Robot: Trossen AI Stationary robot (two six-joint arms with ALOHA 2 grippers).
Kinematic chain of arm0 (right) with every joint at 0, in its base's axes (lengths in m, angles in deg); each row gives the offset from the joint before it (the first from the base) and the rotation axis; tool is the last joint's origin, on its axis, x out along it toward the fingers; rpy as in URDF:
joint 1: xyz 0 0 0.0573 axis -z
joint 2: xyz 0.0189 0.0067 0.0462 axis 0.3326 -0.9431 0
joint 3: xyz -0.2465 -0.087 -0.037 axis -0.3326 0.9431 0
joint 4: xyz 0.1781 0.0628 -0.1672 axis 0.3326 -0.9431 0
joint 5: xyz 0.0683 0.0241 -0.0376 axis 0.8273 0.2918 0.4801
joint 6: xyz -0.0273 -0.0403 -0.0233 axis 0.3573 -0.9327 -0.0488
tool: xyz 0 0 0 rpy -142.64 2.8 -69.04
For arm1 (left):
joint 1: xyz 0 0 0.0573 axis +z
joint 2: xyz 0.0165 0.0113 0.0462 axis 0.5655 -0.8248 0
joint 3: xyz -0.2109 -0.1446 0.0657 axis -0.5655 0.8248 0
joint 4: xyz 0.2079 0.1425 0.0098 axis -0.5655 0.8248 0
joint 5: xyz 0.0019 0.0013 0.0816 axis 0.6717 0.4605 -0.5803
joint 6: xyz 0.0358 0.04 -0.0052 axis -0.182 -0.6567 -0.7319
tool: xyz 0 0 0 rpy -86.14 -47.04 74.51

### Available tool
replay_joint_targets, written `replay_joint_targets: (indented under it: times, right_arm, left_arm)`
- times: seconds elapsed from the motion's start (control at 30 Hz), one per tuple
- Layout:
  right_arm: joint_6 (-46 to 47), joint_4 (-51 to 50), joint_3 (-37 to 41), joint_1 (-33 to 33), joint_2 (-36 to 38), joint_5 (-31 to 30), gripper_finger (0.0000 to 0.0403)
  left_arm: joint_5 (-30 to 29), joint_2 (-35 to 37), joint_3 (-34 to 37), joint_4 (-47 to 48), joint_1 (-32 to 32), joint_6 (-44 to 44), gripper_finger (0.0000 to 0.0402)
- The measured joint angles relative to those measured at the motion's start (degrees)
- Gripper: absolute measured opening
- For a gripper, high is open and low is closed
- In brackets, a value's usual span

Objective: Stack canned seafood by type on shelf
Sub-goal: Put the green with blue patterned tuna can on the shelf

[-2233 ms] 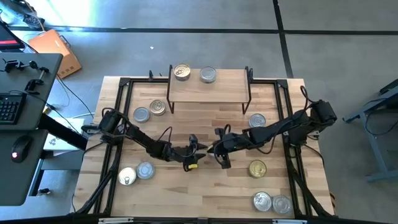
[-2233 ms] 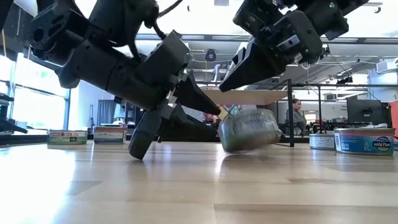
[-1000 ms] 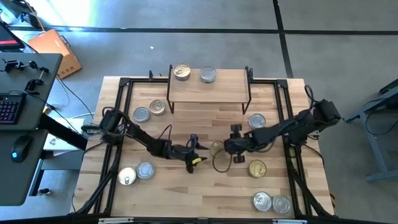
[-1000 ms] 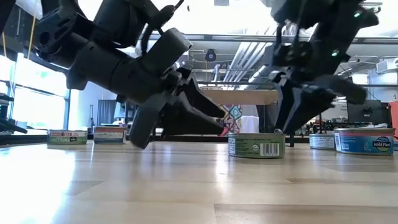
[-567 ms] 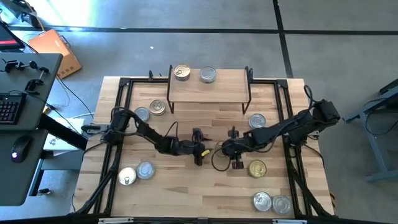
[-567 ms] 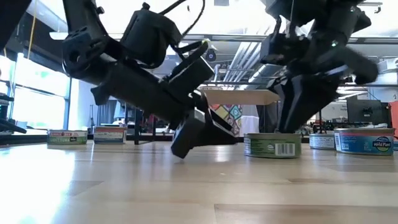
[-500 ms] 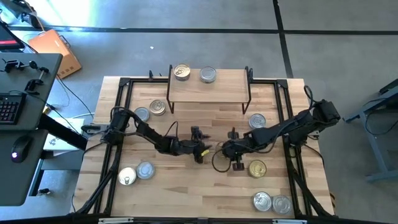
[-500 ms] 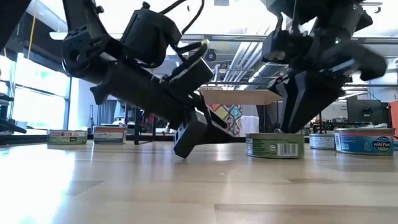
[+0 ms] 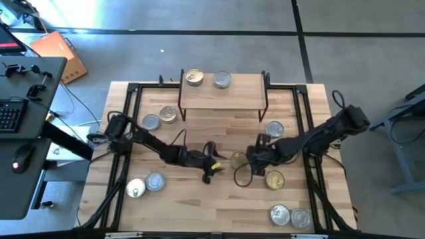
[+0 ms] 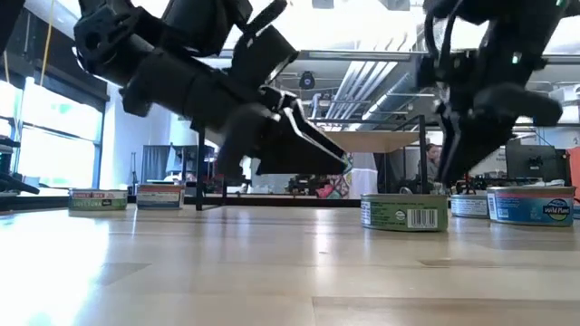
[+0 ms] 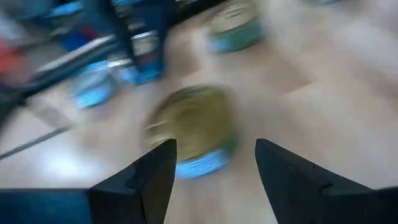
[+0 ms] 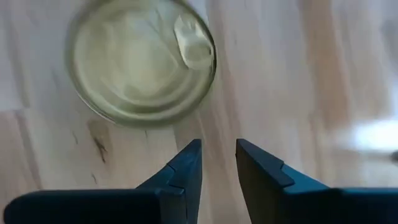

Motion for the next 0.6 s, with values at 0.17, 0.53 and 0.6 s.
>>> replay_joint_targets:
  times: [0.17,0.53,0.6]
  right_arm:
    - [-2.2,13.3,5.2,2.4,-1.0,7.5,0.0089]
    - [-7.6,32.7,6.7,1.4,-1.3,16.5,0.0089]
    - [-10.8,33.6,6.7,0.5,-1.3,17.6,0.0089]
  left_arm:
    - [2.4,-3.3,-2.4,-1.1,2.0,1.2,0.0213]
    - [-13.2,0.1,-3.9,13.1,2.0,-1.1,0.0213]
    - [-16.9,2.5,-3.8,18.6,1.2,-1.1,0.0213]
